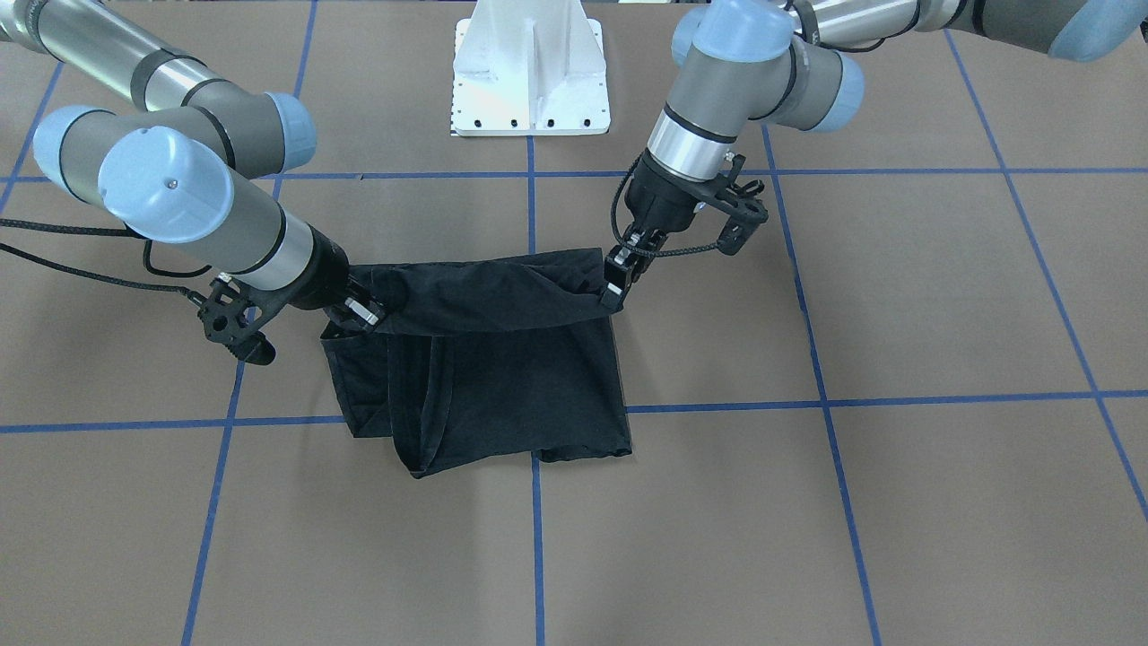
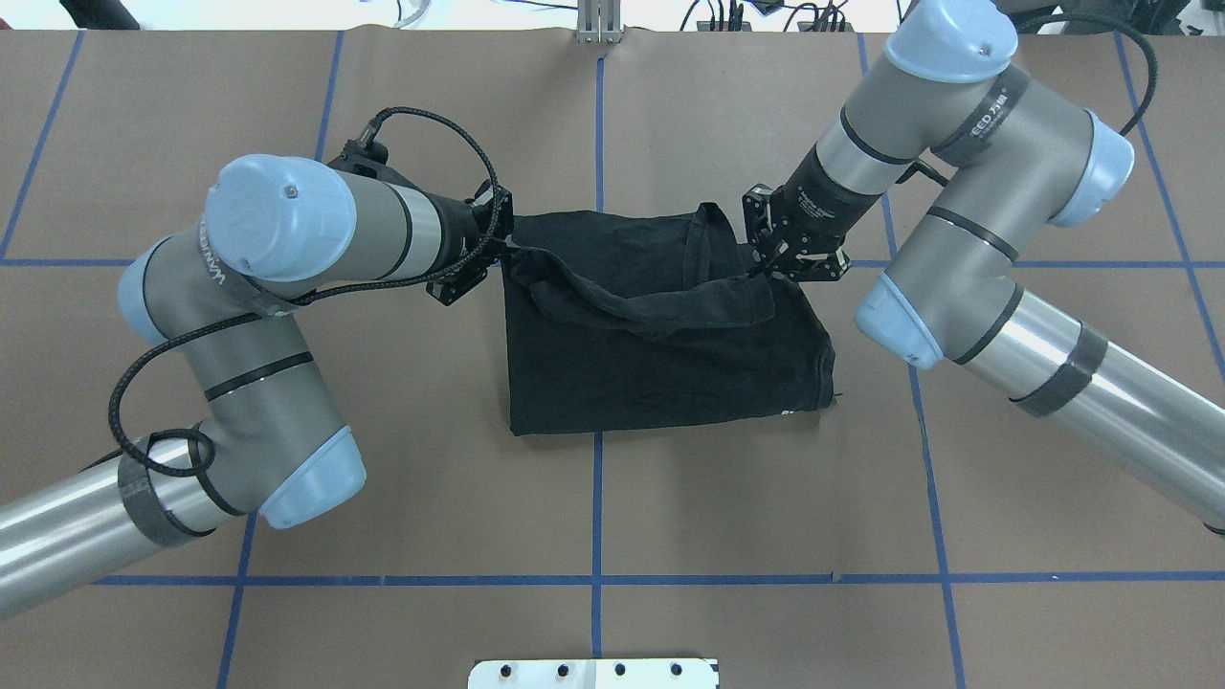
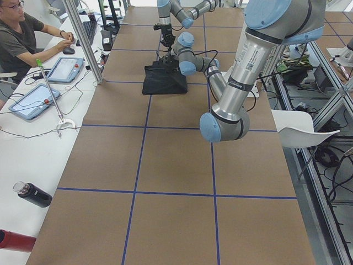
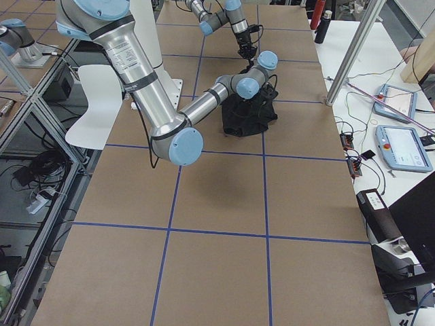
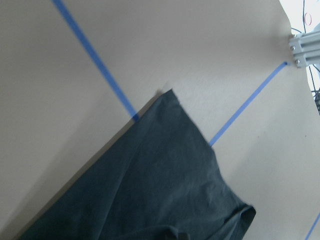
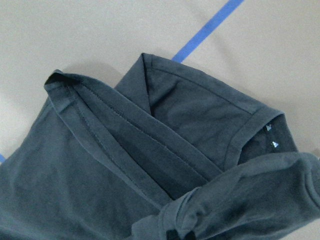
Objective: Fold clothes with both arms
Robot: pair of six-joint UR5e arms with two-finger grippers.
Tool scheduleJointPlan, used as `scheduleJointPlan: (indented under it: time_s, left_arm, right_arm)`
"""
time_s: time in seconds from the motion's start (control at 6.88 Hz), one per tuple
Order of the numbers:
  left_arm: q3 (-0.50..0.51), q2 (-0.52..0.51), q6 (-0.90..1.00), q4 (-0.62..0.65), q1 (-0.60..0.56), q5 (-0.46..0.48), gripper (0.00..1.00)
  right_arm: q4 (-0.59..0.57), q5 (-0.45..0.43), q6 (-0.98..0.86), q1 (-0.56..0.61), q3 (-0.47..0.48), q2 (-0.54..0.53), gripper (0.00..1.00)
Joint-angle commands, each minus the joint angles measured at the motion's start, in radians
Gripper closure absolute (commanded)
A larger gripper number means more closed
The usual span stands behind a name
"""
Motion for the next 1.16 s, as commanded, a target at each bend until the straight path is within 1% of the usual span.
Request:
scheduleJointPlan:
  time_s: [0.0, 0.15, 0.29, 0.44, 0.58, 0.73, 0.87, 1.02]
  left_arm:
    - [0.184, -0.068, 0.019, -0.103, -0.026, -0.006, 1.00]
    - [0.290, -0.088, 0.061, -0.179, -0.040, -0.005, 0.89]
    - [0.406, -0.119, 0.107, -0.258, -0.070, -0.003, 0.48]
    - [0.535, -0.195, 0.185, -0.274, -0.110, -0.001, 0.01]
    - [0.609, -0.211, 0.232, -0.337, -0.144, 0.000, 0.00]
    - [0.618, -0.211, 0.243, -0.343, -0.149, 0.000, 0.00]
    - [0.613, -0.211, 0.246, -0.347, -0.166, -0.006, 0.00]
    - [0.599, -0.206, 0.296, -0.349, -0.181, -0.024, 0.00]
  right_arm:
    - [0.004, 0.003, -0.083, 0.018, -0.143, 0.066, 1.00]
    - [0.006, 0.002, -0.101, 0.020, -0.277, 0.154, 1.00]
    - [0.063, -0.009, -0.102, 0.024, -0.408, 0.223, 0.05]
    - [0.117, -0.017, -0.131, 0.050, -0.544, 0.288, 0.00]
    - [0.153, -0.061, -0.189, 0.056, -0.623, 0.327, 0.00]
    - [0.151, -0.043, -0.211, 0.096, -0.618, 0.327, 0.00]
    - [0.151, -0.040, -0.214, 0.098, -0.606, 0.327, 0.00]
    - [0.153, -0.035, -0.228, 0.116, -0.589, 0.316, 0.00]
